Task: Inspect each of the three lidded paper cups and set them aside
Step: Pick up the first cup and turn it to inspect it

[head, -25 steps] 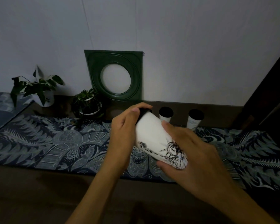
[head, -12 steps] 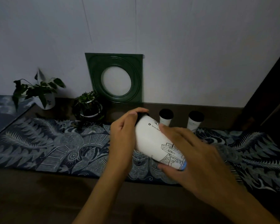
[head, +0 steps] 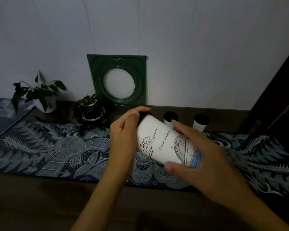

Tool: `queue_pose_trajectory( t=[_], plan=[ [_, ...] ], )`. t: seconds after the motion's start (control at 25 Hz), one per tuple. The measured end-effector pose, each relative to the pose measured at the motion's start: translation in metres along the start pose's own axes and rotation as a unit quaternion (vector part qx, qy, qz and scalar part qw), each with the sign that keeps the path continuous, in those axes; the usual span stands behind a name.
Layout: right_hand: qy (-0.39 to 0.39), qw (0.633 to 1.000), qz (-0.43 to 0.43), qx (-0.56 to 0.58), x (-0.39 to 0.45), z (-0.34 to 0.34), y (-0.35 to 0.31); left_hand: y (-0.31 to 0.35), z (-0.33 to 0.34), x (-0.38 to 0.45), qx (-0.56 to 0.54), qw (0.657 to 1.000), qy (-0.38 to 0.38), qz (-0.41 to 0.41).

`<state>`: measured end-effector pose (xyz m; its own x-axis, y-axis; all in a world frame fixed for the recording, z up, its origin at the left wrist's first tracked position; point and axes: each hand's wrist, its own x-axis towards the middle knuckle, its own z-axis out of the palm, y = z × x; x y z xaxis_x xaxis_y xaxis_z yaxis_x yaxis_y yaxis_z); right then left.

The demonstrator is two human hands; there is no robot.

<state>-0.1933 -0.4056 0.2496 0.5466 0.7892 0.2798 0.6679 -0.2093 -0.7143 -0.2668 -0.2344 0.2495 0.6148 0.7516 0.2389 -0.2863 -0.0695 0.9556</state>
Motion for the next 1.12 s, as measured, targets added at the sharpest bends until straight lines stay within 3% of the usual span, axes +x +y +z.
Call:
queue_pose_trajectory(
  t=[0.04, 0.08, 0.16, 0.2, 0.24, 0.28, 0.36, 0.4, 0.48, 0.56, 0.64, 0.72, 0.8, 0.96, 1.12],
  plan=[
    [0.043, 0.981, -0.085, -0.168, -0.001, 0.003, 0.005, 0.0, 0.002, 0.0, 0.007, 1.0, 0.008, -0.025],
    [0.066, 0.954, -0.146, -0.254, -0.001, 0.006, 0.012, 0.0, 0.002, 0.0, 0.013, 0.999, 0.011, -0.041],
    [0.071, 0.95, -0.161, -0.258, -0.006, 0.009, 0.02, 0.0, 0.003, -0.001, 0.019, 0.999, 0.0, -0.034],
    [0.065, 0.971, -0.126, -0.193, -0.007, 0.008, 0.018, 0.0, 0.003, -0.002, 0.019, 1.0, -0.009, -0.018],
    [0.048, 0.994, -0.056, -0.076, -0.007, 0.007, 0.012, 0.0, 0.003, -0.003, 0.016, 1.0, -0.016, -0.002],
    [0.017, 0.995, 0.026, 0.091, -0.006, 0.004, 0.007, -0.001, 0.002, -0.004, 0.01, 1.0, -0.025, 0.014],
    [-0.039, 0.914, 0.161, 0.371, -0.004, -0.005, -0.001, -0.004, 0.002, -0.007, 0.001, 0.998, -0.052, 0.047],
    [-0.047, 0.887, 0.202, 0.413, -0.002, -0.009, -0.003, -0.006, 0.001, -0.009, -0.003, 0.996, -0.066, 0.055],
    [-0.027, 0.898, 0.218, 0.38, 0.004, -0.018, -0.004, -0.008, 0.002, -0.011, -0.025, 0.996, -0.08, 0.031],
    [0.071, 0.939, 0.162, 0.295, 0.01, -0.021, -0.006, -0.006, 0.007, -0.014, -0.058, 0.995, -0.054, -0.059],
    [0.161, 0.969, 0.052, 0.178, 0.015, -0.021, -0.012, -0.003, 0.013, -0.016, -0.104, 0.969, -0.02, -0.221],
    [0.168, 0.979, -0.024, 0.114, 0.02, -0.024, -0.015, -0.003, 0.016, -0.018, -0.155, 0.914, -0.046, -0.372],
    [0.114, 0.979, -0.073, 0.152, 0.028, -0.031, -0.018, -0.001, 0.018, -0.02, -0.2, 0.864, -0.084, -0.455],
    [0.09, 0.936, -0.129, 0.314, 0.044, -0.033, -0.029, -0.001, 0.025, -0.025, -0.274, 0.824, -0.119, -0.48],
    [0.184, 0.933, -0.14, 0.275, 0.047, -0.015, -0.038, -0.006, 0.03, -0.031, -0.316, 0.855, -0.065, -0.406]
  ],
)
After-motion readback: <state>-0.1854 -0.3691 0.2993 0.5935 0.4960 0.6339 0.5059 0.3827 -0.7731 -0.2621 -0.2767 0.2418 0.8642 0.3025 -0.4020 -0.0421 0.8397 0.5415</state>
